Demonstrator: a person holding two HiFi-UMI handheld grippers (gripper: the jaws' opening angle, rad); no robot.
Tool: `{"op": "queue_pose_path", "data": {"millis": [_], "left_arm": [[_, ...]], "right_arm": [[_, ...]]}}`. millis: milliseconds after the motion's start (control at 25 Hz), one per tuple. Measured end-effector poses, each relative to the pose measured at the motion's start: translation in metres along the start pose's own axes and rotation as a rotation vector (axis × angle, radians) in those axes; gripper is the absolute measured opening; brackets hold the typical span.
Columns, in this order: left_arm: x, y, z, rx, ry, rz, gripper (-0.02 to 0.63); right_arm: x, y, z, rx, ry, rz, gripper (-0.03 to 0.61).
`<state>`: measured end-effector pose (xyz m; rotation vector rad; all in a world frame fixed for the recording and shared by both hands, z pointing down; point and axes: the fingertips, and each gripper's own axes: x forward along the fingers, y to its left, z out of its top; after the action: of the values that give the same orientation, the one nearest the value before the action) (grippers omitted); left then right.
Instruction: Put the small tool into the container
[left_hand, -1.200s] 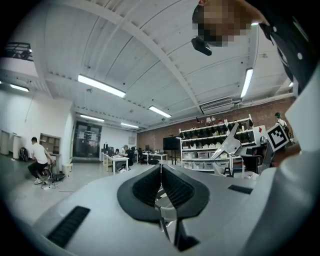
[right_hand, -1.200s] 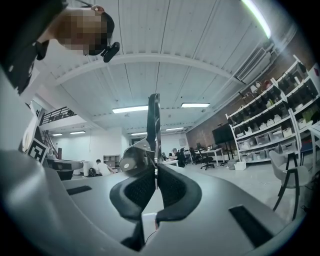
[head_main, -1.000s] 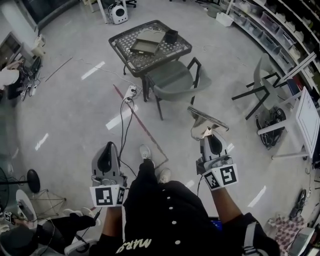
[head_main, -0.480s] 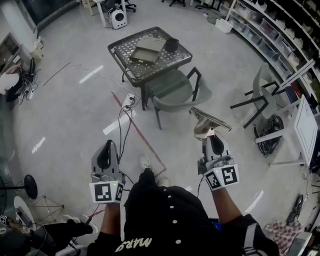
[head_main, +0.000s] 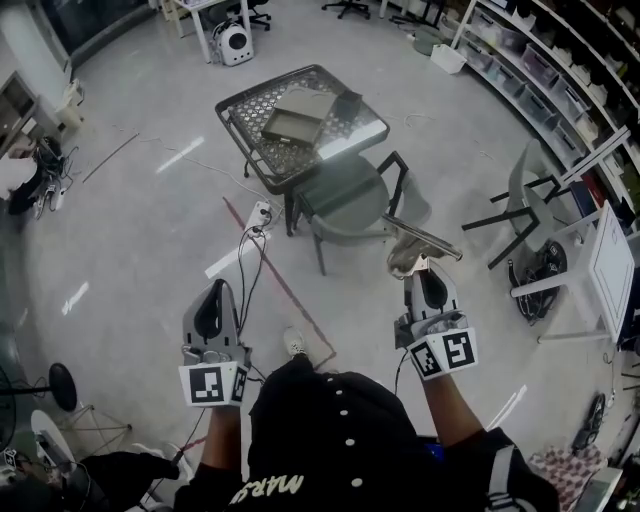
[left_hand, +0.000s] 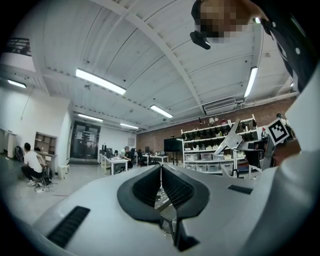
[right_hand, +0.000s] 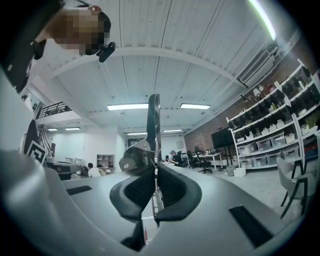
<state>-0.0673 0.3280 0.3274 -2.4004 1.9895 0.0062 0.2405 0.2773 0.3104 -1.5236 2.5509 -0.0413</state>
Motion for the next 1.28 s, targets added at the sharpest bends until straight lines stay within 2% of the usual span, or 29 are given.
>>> {"op": "queue_pose_path", "data": {"millis": [600, 1040, 1280], "left_arm": [[0.067, 0.083, -0.009, -0.022, -0.005, -0.028, 0.032], [0.091, 0.121, -0.021, -0.034, 0.015, -0.051, 0.032], [0.117, 0.131, -0.026, -0.034, 0.022, -0.046, 0.032]], "right_arm": [[0.101, 0.022, -0.014, -0.020, -0.005, -0.026, 0.018], [0.141, 0.034, -0.034, -0.008, 0.020, -0.047, 0.018], [0.174, 0.024, -0.040, -0.006, 0.017, -0.048, 0.017]]}}
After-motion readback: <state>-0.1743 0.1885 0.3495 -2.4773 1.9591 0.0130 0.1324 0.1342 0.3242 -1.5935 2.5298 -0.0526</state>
